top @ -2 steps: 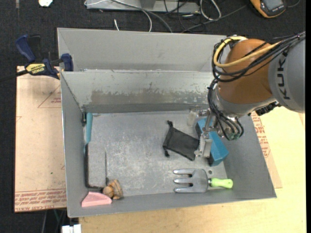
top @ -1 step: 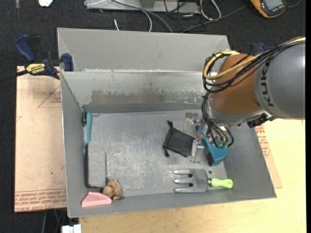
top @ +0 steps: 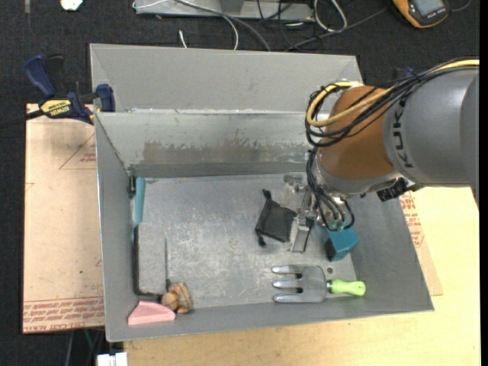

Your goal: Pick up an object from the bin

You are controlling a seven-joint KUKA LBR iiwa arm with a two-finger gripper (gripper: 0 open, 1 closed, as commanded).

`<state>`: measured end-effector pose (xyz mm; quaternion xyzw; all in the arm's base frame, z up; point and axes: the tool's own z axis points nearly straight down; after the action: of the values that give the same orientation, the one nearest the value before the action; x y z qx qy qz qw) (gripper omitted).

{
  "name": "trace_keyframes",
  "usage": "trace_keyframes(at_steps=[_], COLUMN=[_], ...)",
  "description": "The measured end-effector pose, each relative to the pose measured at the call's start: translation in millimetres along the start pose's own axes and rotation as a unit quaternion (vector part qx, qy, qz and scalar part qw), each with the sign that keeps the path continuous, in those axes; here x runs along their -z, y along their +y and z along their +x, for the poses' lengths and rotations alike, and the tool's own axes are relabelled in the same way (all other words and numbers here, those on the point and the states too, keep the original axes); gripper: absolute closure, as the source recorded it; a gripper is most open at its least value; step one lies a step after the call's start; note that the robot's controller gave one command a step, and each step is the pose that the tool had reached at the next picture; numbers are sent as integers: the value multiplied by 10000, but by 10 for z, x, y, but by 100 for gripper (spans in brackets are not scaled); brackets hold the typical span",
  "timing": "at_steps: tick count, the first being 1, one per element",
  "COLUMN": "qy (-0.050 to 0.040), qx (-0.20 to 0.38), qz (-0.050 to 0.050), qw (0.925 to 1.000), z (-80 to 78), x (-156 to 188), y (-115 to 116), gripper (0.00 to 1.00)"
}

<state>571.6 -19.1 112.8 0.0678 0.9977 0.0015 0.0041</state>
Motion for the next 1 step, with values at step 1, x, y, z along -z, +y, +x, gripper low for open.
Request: trace_keyframes(at_steps=[1], qy=[4], qx=[-143], qz=[-1], qw=[9999], z=[-35], x=[32], y=[24], gripper=[0])
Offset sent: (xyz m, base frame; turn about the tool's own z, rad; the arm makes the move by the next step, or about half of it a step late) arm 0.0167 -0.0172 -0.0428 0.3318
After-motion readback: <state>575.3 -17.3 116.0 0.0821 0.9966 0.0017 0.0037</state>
